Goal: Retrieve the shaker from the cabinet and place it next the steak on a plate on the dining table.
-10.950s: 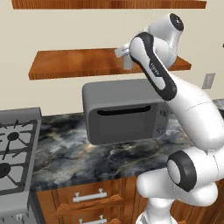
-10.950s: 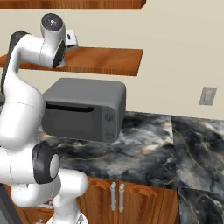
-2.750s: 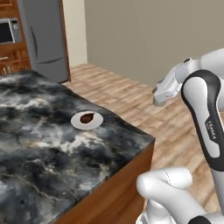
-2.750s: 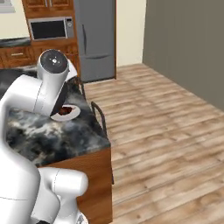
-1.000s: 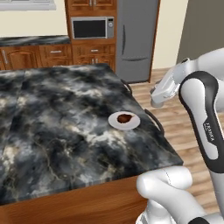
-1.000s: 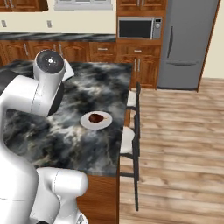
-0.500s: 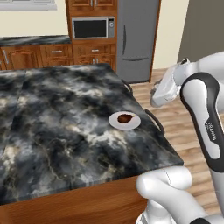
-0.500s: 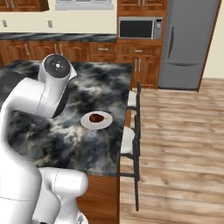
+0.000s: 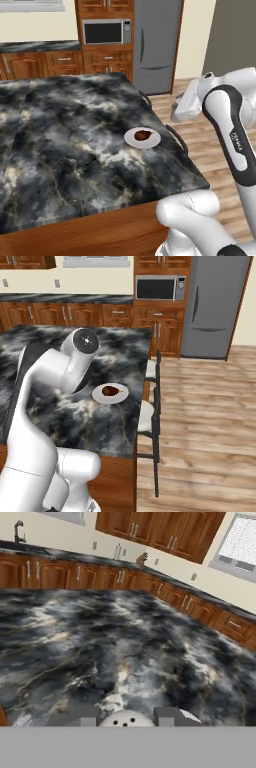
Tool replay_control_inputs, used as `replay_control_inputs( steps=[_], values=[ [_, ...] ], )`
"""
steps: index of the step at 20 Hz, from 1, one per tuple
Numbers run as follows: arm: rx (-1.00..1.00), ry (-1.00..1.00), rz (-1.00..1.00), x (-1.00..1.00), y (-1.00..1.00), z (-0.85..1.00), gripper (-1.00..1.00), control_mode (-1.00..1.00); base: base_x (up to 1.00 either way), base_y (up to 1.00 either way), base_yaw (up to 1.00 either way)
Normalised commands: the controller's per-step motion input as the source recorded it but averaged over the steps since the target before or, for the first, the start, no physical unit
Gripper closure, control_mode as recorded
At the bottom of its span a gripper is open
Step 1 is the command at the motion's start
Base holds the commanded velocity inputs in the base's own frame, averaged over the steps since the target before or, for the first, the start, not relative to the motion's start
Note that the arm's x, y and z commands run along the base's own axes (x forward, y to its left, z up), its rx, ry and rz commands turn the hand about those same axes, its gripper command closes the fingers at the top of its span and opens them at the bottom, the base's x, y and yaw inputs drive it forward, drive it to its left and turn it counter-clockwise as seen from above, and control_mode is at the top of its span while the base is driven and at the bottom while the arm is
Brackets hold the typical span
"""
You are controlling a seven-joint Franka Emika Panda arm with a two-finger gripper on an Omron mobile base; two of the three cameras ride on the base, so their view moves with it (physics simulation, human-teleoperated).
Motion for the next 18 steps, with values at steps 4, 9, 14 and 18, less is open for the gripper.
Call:
replay_control_inputs(
  steps=[4,9,14,18],
  values=[
    [0.11,0.01,0.05,0.38,-0.47,-0.26,1.0,-1.0,0.0,0.0,0.0],
    [0.07,0.05,0.13,0.29,-0.36,-0.51,1.0,-1.0,0.0,0.0,0.0],
    [0.03,0.15,0.13,0.23,-0.07,-0.37,1.0,-1.0,0.0,0.0,0.0],
    [0.16,0.16,0.12,0.27,-0.12,-0.31,1.0,-1.0,0.0,0.0,0.0]
  ],
)
